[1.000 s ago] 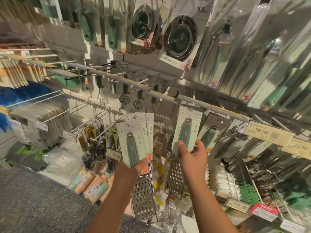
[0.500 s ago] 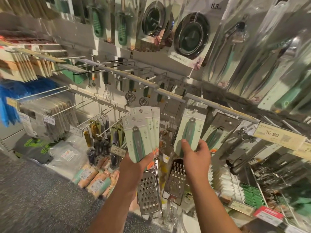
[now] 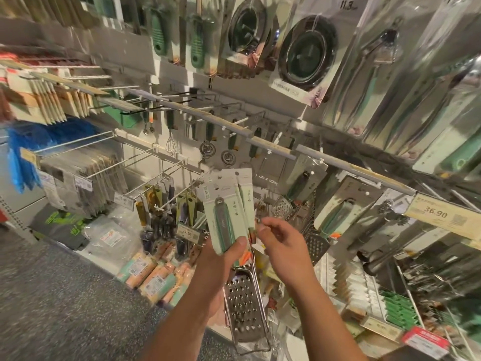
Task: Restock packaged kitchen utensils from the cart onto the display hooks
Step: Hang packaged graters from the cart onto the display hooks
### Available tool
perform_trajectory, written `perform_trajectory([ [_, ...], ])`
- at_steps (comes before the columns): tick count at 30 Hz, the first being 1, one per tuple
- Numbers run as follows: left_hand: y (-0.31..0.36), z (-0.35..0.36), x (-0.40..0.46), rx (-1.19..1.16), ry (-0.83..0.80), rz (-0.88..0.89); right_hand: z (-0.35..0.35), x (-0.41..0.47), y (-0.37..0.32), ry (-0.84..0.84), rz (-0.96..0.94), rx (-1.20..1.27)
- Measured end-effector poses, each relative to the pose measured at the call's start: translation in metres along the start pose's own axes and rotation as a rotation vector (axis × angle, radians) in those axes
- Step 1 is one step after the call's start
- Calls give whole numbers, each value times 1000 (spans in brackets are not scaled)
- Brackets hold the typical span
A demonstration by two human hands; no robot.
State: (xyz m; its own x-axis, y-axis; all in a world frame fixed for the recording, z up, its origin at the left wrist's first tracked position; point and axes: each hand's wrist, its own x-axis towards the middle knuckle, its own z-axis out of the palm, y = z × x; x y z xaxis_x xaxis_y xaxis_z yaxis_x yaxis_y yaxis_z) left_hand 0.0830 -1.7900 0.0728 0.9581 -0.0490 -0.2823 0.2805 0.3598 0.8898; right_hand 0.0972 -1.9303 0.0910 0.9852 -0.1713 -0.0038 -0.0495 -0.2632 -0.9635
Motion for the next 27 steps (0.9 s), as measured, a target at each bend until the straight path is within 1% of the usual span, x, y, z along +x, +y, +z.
perform_trajectory([
  [3, 3, 8, -2, -63, -36, -29, 8, -6, 2, 47, -30, -11],
  [7, 5, 12, -3, -107, -4, -81, 15, -15, 6, 7, -24, 60],
  [10, -6, 11, 8, -57, 25, -101, 16, -16, 11, 19, -8, 37],
  [13, -13, 12, 13, -25, 52, -122, 15, -16, 16, 42, 28, -38],
  [17, -12, 19, 14, -27, 79, -130, 13, -18, 17, 66, 49, 50],
  [21, -9, 20, 15, -8, 113, -150, 8, -20, 19, 86, 104, 212],
  [24, -9, 22, 17, -6, 103, -129, 4, -20, 21, 112, 179, 303],
  [27, -15, 19, 20, -4, 47, -72, 2, -20, 25, 136, 245, 382],
])
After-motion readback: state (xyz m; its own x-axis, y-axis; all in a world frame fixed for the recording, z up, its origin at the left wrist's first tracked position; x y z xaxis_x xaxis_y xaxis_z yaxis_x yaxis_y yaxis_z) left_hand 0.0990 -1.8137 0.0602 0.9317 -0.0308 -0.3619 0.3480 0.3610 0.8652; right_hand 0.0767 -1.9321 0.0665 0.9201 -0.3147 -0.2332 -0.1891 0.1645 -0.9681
